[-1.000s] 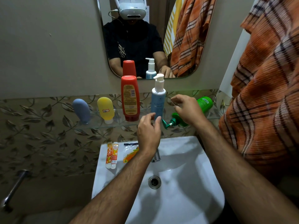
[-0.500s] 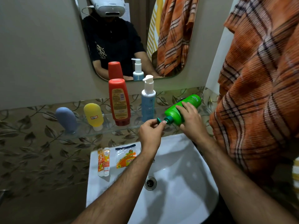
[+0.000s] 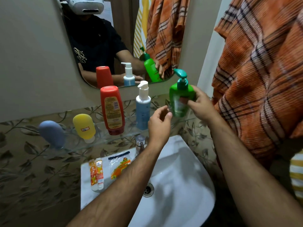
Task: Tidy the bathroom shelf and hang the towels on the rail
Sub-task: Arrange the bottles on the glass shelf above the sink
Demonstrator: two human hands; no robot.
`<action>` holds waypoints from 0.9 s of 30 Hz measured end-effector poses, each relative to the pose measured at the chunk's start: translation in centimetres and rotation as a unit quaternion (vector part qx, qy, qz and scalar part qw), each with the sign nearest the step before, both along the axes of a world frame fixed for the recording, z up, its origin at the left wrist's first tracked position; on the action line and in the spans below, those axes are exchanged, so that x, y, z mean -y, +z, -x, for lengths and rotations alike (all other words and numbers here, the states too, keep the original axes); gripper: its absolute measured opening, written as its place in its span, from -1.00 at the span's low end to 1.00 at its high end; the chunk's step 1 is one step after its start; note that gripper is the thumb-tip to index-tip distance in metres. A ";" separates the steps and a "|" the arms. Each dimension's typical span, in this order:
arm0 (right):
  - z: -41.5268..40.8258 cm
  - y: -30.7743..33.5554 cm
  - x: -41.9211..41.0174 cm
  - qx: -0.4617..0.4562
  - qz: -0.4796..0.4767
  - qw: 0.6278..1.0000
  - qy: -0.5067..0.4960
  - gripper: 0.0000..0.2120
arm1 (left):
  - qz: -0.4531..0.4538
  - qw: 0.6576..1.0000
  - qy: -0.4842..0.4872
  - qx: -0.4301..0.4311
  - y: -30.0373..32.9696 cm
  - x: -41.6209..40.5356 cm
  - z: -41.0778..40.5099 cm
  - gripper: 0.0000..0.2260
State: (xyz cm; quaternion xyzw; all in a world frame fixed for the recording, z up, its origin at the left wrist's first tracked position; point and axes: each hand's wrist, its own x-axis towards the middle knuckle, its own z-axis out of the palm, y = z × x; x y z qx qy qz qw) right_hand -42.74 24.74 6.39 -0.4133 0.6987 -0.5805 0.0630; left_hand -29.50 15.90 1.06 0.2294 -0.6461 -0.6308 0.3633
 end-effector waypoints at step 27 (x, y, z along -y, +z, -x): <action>5.1 -3.6 1.2 0.112 -0.090 0.984 0.102 -0.57 | 0.108 0.988 0.081 0.075 -2.4 1.1 5.7 -0.59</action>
